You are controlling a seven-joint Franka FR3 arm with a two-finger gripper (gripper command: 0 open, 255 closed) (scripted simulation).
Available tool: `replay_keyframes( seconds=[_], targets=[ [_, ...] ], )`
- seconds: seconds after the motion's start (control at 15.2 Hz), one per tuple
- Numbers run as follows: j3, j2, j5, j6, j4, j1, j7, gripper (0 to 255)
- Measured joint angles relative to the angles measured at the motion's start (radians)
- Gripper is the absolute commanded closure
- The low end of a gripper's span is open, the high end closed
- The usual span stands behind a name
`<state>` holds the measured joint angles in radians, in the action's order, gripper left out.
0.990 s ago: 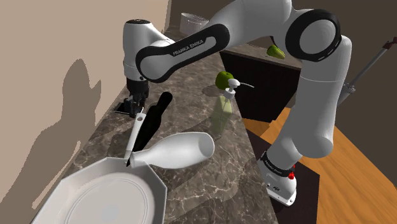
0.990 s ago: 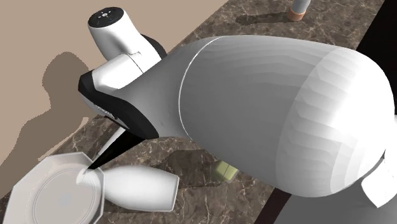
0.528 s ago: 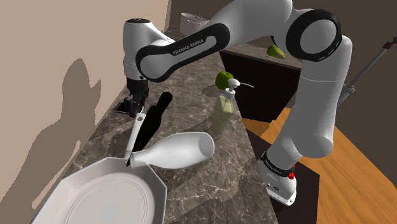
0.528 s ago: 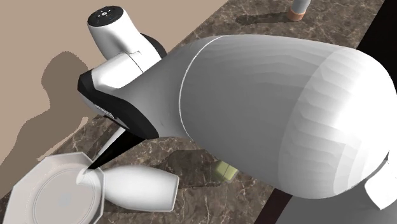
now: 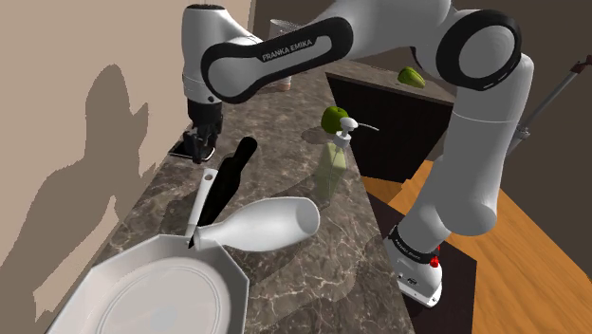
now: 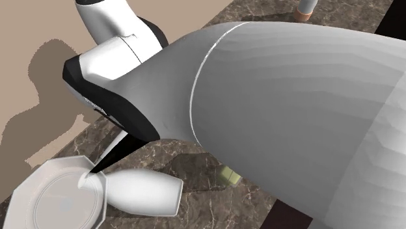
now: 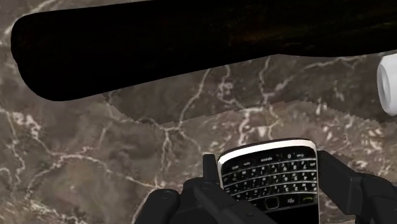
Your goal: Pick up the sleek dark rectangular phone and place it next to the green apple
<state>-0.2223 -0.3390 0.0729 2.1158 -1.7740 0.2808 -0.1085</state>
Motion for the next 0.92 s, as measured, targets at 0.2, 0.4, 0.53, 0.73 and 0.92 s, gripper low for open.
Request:
replay_keyframes(
  seconds=[0.2, 0.4, 0.53, 0.73, 0.92],
  targets=[
    [-0.002, 0.015, -0.004, -0.034, 0.02, 0.0, 0.001, 255],
    [-0.003, 0.03, -0.009, -0.07, 0.041, -0.003, 0.007, 255],
    [-0.005, 0.043, -0.012, -0.094, 0.052, -0.002, 0.005, 255],
    [-0.006, 0.052, -0.015, -0.13, 0.079, -0.002, 0.007, 255],
    [-0.007, 0.059, -0.017, -0.165, 0.107, -0.002, 0.008, 255]
  ],
)
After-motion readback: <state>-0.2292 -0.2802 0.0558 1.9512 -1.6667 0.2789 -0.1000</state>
